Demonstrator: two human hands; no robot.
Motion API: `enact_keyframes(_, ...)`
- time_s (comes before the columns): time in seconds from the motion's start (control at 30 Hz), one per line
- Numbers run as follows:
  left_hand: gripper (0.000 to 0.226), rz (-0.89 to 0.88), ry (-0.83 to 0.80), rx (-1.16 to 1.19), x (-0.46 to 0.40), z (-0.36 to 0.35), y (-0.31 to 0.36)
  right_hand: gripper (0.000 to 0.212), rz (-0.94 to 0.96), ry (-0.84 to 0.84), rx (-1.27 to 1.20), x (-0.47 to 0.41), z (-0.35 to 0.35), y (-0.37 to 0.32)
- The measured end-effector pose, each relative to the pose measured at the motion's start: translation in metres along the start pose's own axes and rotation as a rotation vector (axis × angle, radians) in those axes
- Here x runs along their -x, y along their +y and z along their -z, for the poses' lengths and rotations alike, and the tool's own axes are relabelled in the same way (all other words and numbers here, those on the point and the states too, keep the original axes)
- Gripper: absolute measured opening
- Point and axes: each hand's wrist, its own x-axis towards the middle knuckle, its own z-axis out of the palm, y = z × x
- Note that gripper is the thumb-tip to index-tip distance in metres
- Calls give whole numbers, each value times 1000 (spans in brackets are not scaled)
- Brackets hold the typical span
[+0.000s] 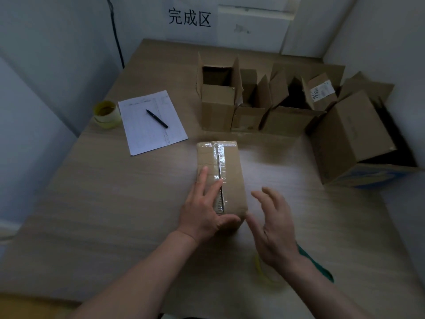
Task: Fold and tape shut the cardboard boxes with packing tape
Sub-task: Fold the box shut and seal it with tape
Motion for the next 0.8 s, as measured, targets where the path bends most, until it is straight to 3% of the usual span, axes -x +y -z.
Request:
enact_keyframes(0.1, 96, -39, -69, -11, -3, 1, -3, 62, 75, -243, -56, -28, -22, -10)
enact_keyframes(0.2, 102, -41, -96, -6, -4, 1, -2, 57, 138, -216, -38, -31, -33, -4)
enact_keyframes(0.33, 114, -33, -135, -36, -4, 2, -3, 40, 100, -171, -191, -45, -15, -2)
enact_keyframes(0.43, 115, -23, -154, -26, -5, 2, -2, 50, 221, -88, 116, -100, -6, -11)
enact_keyframes(0.53, 121, -18, -164, 13, -6, 4, 1, 64, 293, -304, 361, -155, -24, -27)
enact_keyframes(0.6, 119, -4, -173, 50, -9, 6, 1, 63, 295, -474, 384, -175, -42, -24)
enact_keyframes(0.63, 112, 12, -168, 71, -10, 7, 1, 62, 278, -491, 345, -179, -48, -21)
enact_keyframes(0.7, 91, 71, -99, 127, -9, 5, 2, 62, 148, -342, 82, -178, -49, -16)
enact_keyframes(0.77, 84, 192, 23, 240, -7, -1, 2, 64, -180, -80, -191, -161, -42, -8)
enact_keyframes(0.8, 88, 288, 72, 333, -7, -5, 3, 62, -357, -50, -271, -149, -39, -6)
